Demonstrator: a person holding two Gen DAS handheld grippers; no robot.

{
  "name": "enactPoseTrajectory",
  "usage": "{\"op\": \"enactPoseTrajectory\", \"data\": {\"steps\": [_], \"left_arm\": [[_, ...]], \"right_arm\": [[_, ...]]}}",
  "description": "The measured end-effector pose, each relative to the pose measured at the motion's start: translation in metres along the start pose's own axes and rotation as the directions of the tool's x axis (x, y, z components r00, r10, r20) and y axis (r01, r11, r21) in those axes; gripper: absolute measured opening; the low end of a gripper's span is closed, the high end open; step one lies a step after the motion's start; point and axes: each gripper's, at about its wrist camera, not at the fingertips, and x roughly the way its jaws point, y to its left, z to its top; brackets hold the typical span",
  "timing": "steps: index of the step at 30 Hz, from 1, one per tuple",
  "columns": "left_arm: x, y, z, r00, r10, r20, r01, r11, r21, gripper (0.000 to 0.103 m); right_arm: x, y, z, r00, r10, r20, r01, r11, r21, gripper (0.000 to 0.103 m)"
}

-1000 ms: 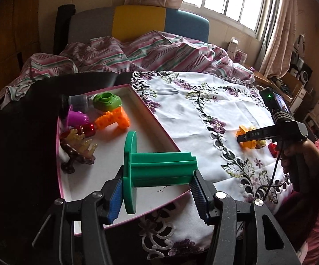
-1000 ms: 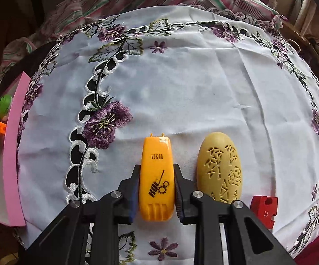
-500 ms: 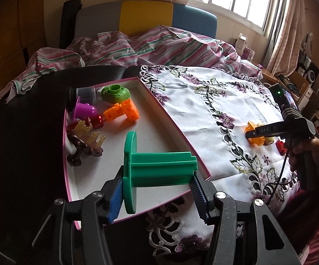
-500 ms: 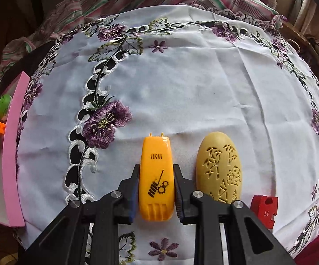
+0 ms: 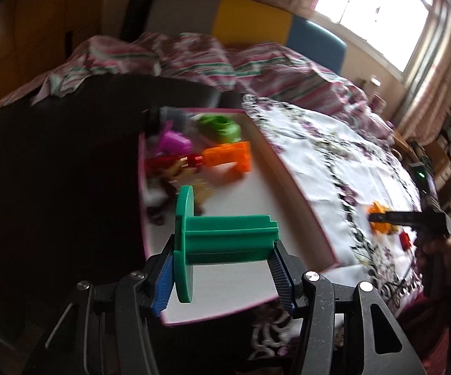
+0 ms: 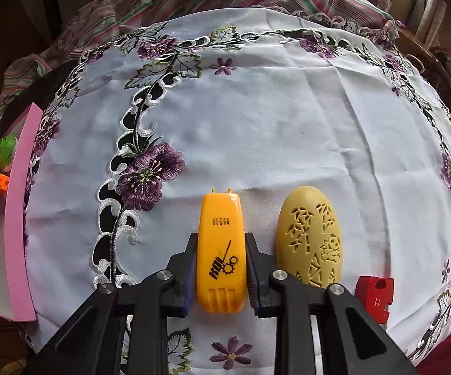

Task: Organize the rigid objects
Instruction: 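Carry the green spool into the pink tray and open the left tool, then carry the yellow-orange piece into the tray and open the right tool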

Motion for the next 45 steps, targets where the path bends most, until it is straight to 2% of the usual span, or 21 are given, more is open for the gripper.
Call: {"op": "enactPoseTrajectory", "data": {"steps": [7, 10, 13, 21, 24, 30, 37, 42, 45], "left_arm": [[0.024, 0.009, 0.001, 0.998, 0.022, -0.059, -0.022, 1.0, -0.01, 0.056], [0.032, 0.006, -0.004, 0.996, 0.046, -0.077, -0.043, 0.999, 0.033, 0.056], [0.037, 0.009, -0.005, 0.995, 0.055, -0.078, -0.053, 0.998, 0.027, 0.065], [0.031, 0.002, -0.009, 0.993, 0.115, -0.009, -0.114, 0.99, 0.087, 0.066], [0.023, 0.004, -0.009, 0.991, 0.129, 0.021, -0.131, 0.989, 0.071, 0.074], [0.011, 0.014, -0.009, 0.985, 0.167, 0.044, -0.169, 0.985, 0.035, 0.075], [0.002, 0.011, -0.007, 0.976, 0.21, 0.059, -0.212, 0.977, 0.031, 0.075], [-0.002, 0.012, -0.005, 0.976, 0.21, 0.065, -0.212, 0.977, 0.025, 0.075], [-0.003, 0.013, -0.005, 0.976, 0.206, 0.065, -0.208, 0.978, 0.019, 0.075]], "right_arm": [[-0.002, 0.005, -0.003, 1.0, -0.001, 0.002, 0.001, 1.0, -0.003, 0.026], [-0.001, 0.004, -0.002, 1.0, 0.004, 0.001, -0.004, 1.0, 0.003, 0.026], [-0.001, 0.003, -0.002, 1.0, 0.003, 0.001, -0.003, 1.0, 0.002, 0.026], [-0.001, 0.007, -0.003, 1.0, 0.001, 0.001, -0.001, 1.0, 0.003, 0.026], [-0.002, 0.008, -0.004, 1.0, 0.001, 0.006, -0.001, 1.0, 0.006, 0.026], [-0.012, 0.012, -0.011, 0.999, -0.02, 0.042, 0.019, 1.0, 0.016, 0.026], [-0.035, 0.019, -0.001, 0.981, 0.078, 0.18, -0.084, 0.996, 0.025, 0.026], [-0.051, 0.039, -0.003, 0.963, 0.166, 0.211, -0.164, 0.986, -0.027, 0.026], [-0.06, 0.057, -0.008, 0.959, 0.188, 0.21, -0.178, 0.982, -0.063, 0.026]]}}
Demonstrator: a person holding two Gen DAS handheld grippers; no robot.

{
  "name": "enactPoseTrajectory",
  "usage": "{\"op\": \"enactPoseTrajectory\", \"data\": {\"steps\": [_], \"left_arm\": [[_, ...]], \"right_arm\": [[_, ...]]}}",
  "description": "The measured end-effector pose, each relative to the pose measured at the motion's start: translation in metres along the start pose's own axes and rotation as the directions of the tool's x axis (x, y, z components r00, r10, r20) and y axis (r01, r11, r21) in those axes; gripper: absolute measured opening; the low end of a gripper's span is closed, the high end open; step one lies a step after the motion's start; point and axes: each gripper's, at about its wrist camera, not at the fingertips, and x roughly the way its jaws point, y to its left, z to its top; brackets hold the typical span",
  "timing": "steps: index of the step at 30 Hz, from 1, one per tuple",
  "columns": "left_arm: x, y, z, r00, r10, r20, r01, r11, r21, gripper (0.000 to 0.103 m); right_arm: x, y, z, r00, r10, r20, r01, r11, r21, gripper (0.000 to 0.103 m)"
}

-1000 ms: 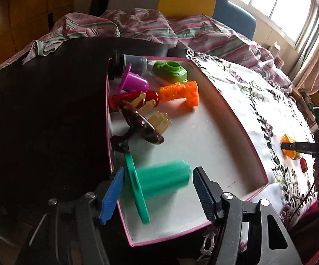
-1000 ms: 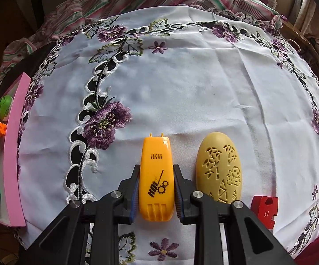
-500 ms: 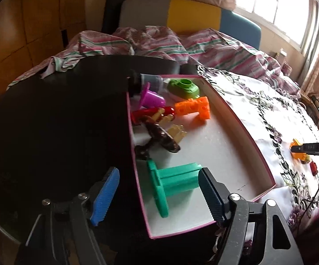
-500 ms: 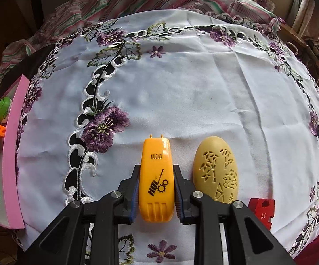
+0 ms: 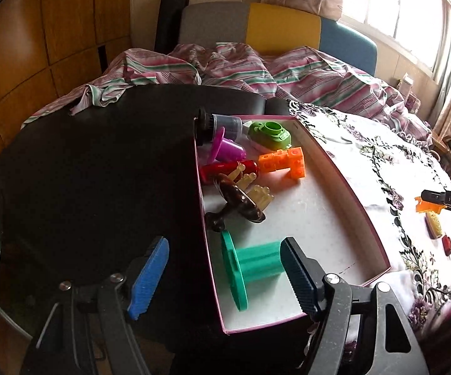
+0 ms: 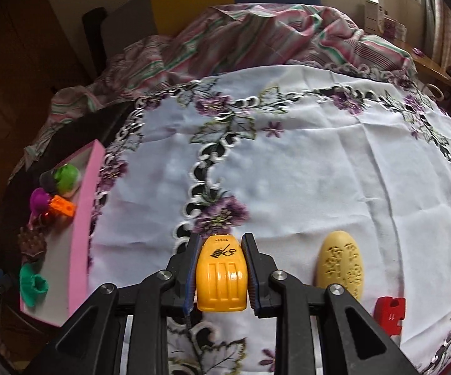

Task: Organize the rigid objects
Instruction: 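Carry the yellow-orange piece into the tray and open the right tool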

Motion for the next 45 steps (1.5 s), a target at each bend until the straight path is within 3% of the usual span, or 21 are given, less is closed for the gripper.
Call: {"op": "enactPoseTrajectory", "data": {"steps": [7, 12, 23, 25, 31, 38, 45], "left_arm": [[-0.001, 0.004, -0.001, 1.0, -0.009, 0.001, 0.009, 1.0, -0.013, 0.075], [-0.002, 0.013, -0.002, 1.0, -0.01, 0.004, 0.011, 0.999, -0.038, 0.075], [-0.002, 0.037, -0.009, 1.0, -0.003, 0.002, 0.003, 0.994, -0.107, 0.075], [-0.001, 0.039, -0.01, 1.0, -0.004, -0.001, 0.004, 0.994, -0.111, 0.075], [0.0, 0.041, -0.013, 1.0, -0.008, -0.009, 0.007, 0.993, -0.114, 0.075], [-0.002, 0.039, -0.013, 1.0, -0.008, -0.002, 0.007, 0.994, -0.113, 0.075], [-0.004, 0.036, -0.012, 1.0, -0.006, 0.0, 0.006, 0.995, -0.102, 0.075]], "right_arm": [[-0.019, 0.075, 0.005, 0.992, 0.126, 0.022, -0.123, 0.987, -0.105, 0.026], [-0.009, 0.135, 0.009, 0.975, 0.221, -0.028, -0.223, 0.961, -0.163, 0.025], [0.073, 0.224, 0.003, 0.954, 0.233, -0.187, -0.265, 0.95, -0.168, 0.026], [0.09, 0.231, 0.0, 0.937, 0.265, -0.227, -0.299, 0.945, -0.131, 0.029], [0.097, 0.226, -0.004, 0.929, 0.299, -0.218, -0.32, 0.945, -0.065, 0.04], [0.072, 0.2, 0.002, 0.943, 0.308, -0.13, -0.312, 0.95, -0.011, 0.045], [0.056, 0.184, 0.003, 0.952, 0.289, -0.098, -0.291, 0.957, -0.006, 0.045]]}}
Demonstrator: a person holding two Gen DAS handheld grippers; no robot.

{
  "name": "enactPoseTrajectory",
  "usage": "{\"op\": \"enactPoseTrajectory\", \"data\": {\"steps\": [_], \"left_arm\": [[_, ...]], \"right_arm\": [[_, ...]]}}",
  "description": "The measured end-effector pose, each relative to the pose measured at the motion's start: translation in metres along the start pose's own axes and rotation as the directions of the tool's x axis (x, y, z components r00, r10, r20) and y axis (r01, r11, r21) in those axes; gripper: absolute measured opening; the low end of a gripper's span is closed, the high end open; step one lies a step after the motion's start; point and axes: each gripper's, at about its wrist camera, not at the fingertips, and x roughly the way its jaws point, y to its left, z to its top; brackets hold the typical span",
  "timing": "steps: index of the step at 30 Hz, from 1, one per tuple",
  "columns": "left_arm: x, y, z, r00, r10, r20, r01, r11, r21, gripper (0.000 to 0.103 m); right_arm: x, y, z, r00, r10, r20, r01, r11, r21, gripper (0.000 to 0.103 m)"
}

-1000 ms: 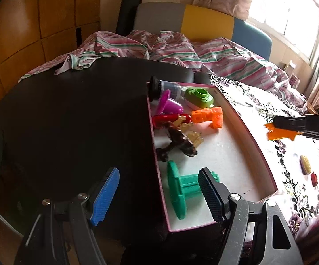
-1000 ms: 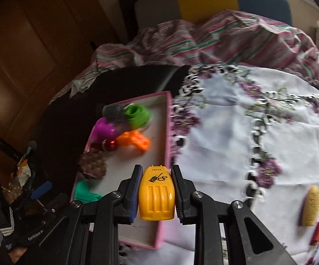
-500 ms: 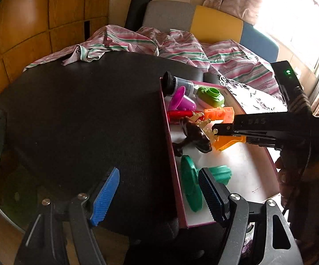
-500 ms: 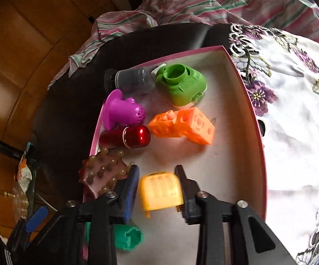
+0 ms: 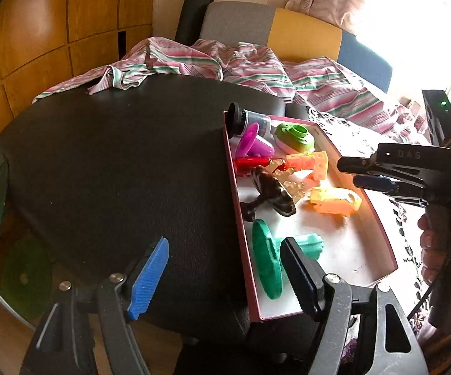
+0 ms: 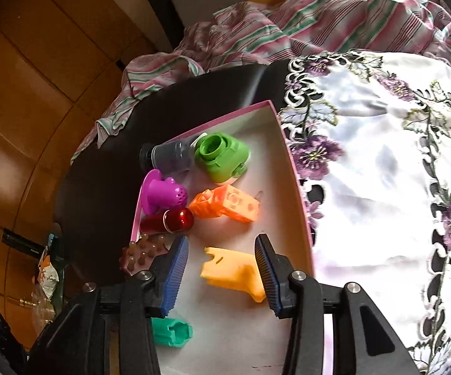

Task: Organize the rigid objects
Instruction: 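Carry the yellow-orange piece into the tray and open the right tool, then move both tools from the tray toward the yellow oval and red puzzle piece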

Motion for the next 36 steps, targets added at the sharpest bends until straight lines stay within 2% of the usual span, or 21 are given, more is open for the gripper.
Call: {"op": "enactPoseTrajectory", "data": {"steps": [10, 21, 29, 36], "left_arm": [[-0.006, -0.007, 0.002, 1.0, 0.002, 0.013, -0.003, 1.0, 0.025, 0.075], [-0.008, -0.014, 0.002, 1.0, 0.005, 0.015, -0.005, 0.999, 0.046, 0.075], [-0.012, -0.024, 0.002, 1.0, 0.002, 0.026, -0.004, 0.997, 0.079, 0.075], [-0.016, -0.042, 0.008, 0.999, -0.013, 0.048, 0.007, 0.992, 0.127, 0.075]], "right_arm": [[-0.022, -0.004, -0.006, 0.999, -0.04, 0.033, 0.041, 0.998, -0.044, 0.045], [-0.05, -0.028, -0.016, 0.994, -0.093, 0.056, 0.097, 0.993, -0.062, 0.045], [-0.079, -0.074, -0.016, 0.984, -0.158, 0.081, 0.158, 0.987, 0.017, 0.045], [-0.116, -0.132, -0.012, 0.963, -0.244, 0.115, 0.225, 0.962, 0.153, 0.045]]}}
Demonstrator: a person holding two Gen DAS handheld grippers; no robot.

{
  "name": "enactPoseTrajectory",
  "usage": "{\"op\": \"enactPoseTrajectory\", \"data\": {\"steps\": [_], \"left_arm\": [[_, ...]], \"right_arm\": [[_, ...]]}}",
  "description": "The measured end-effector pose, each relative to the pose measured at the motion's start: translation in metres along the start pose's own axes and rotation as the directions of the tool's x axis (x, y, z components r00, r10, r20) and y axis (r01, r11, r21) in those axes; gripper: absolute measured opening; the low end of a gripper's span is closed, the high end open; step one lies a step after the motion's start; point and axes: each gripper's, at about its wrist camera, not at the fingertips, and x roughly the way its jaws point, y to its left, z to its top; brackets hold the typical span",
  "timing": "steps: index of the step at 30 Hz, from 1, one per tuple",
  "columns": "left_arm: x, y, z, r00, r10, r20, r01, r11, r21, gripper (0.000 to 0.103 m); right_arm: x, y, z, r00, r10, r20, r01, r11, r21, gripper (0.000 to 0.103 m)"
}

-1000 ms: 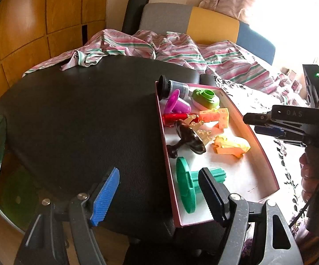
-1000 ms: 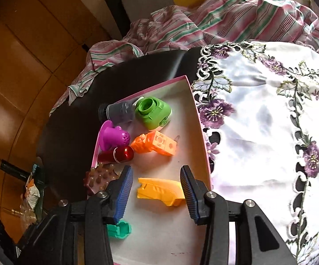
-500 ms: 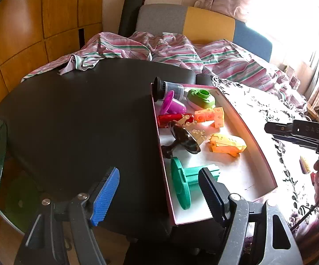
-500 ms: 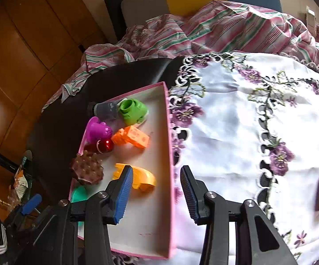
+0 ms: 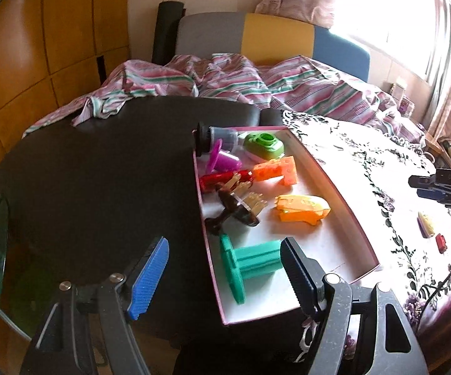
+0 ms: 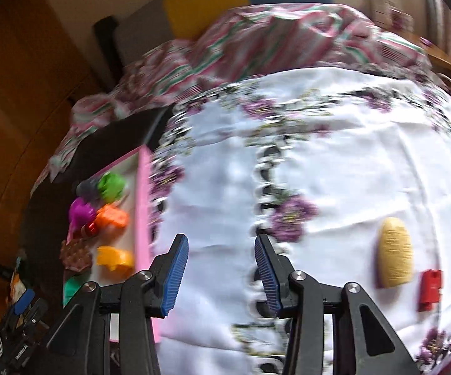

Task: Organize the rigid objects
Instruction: 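Move both tools from the tray toward the yellow oval and red puzzle piece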

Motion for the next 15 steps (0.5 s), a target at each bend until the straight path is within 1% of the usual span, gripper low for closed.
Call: {"op": "enactPoseTrajectory", "data": {"steps": [2, 7, 10, 12, 14, 15], "left_arm": [[0.0, -0.005, 0.003, 1.0, -0.01, 0.0, 0.01, 1.0, 0.012, 0.077], [0.002, -0.026, 0.012, 1.0, -0.029, 0.007, 0.028, 0.998, 0.063, 0.077], [0.003, -0.04, 0.018, 0.999, -0.048, 0.008, 0.047, 0.995, 0.092, 0.077], [0.004, -0.051, 0.022, 0.998, -0.06, 0.012, 0.059, 0.991, 0.119, 0.077], [0.005, -0.063, 0.026, 0.997, -0.079, 0.01, 0.076, 0.987, 0.142, 0.077], [0.006, -0.071, 0.029, 0.996, -0.091, 0.007, 0.089, 0.983, 0.159, 0.077]], "right_arm": [[-0.007, -0.021, 0.004, 0.999, -0.036, 0.014, 0.036, 0.998, 0.044, 0.045], [-0.027, -0.08, 0.011, 0.989, -0.141, 0.055, 0.13, 0.978, 0.165, 0.045], [-0.036, -0.119, 0.011, 0.978, -0.195, 0.073, 0.169, 0.949, 0.266, 0.045], [-0.042, -0.146, 0.009, 0.971, -0.225, 0.085, 0.183, 0.92, 0.348, 0.045], [-0.047, -0.169, 0.003, 0.962, -0.249, 0.108, 0.184, 0.892, 0.412, 0.045], [-0.048, -0.179, -0.001, 0.96, -0.251, 0.121, 0.171, 0.873, 0.457, 0.045]]}}
